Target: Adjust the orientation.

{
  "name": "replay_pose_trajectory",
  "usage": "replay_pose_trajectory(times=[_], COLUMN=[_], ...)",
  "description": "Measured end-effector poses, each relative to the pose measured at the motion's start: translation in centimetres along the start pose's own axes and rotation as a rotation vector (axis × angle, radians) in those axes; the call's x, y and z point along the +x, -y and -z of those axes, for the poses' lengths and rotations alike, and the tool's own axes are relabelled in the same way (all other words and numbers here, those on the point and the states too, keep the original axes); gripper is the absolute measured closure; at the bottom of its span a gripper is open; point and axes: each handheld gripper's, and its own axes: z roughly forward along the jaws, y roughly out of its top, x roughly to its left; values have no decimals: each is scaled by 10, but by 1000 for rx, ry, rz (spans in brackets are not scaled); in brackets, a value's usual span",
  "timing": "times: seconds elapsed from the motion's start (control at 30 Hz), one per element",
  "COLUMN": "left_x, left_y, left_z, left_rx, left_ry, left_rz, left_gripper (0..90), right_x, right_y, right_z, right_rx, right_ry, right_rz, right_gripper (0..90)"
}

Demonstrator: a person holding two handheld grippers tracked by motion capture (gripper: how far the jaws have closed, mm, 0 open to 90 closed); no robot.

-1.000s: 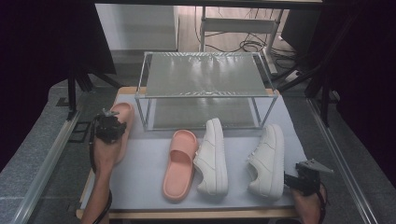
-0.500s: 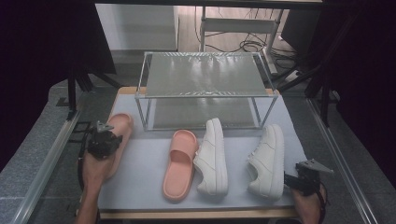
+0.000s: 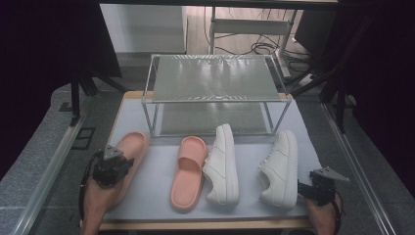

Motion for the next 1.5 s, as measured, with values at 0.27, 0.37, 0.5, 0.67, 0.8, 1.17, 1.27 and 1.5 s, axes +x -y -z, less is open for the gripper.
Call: replay_pose_trajectory(times=[0.27, 0.37, 0.5, 0.67, 0.8, 1.17, 1.27, 1.5], left_x=[-21, -28, -34, -40, -44, -53, -54, -56], left_y=[-10, -17, -27, -44, -57, -84, -94, -108], left_z=[-10, -18, -26, -39, -52, -84, -96, -117], left_rx=[-6, -4, -16, -35, -42, -78, -97, -113], left_ry=[47, 53, 63, 61, 63, 35, 25, -4], left_rz=[-54, -74, -87, -86, -75, -50, -37, -23], left_gripper=[833, 833, 833, 833, 831, 831, 831, 826], right_x=[0, 0, 0, 0, 0, 0, 0, 0], right_y=[0, 0, 0, 0, 0, 0, 0, 0], right_z=[0, 0, 0, 0, 0, 0, 0, 0], right_rx=[1, 1, 0, 0, 0, 0, 0, 0], right_ry=[0, 0, 0, 0, 0, -1, -1, -1], right_rz=[-1, 1, 0, 0, 0, 2, 2, 2], right_gripper=[205, 205, 205, 205, 205, 205, 205, 205])
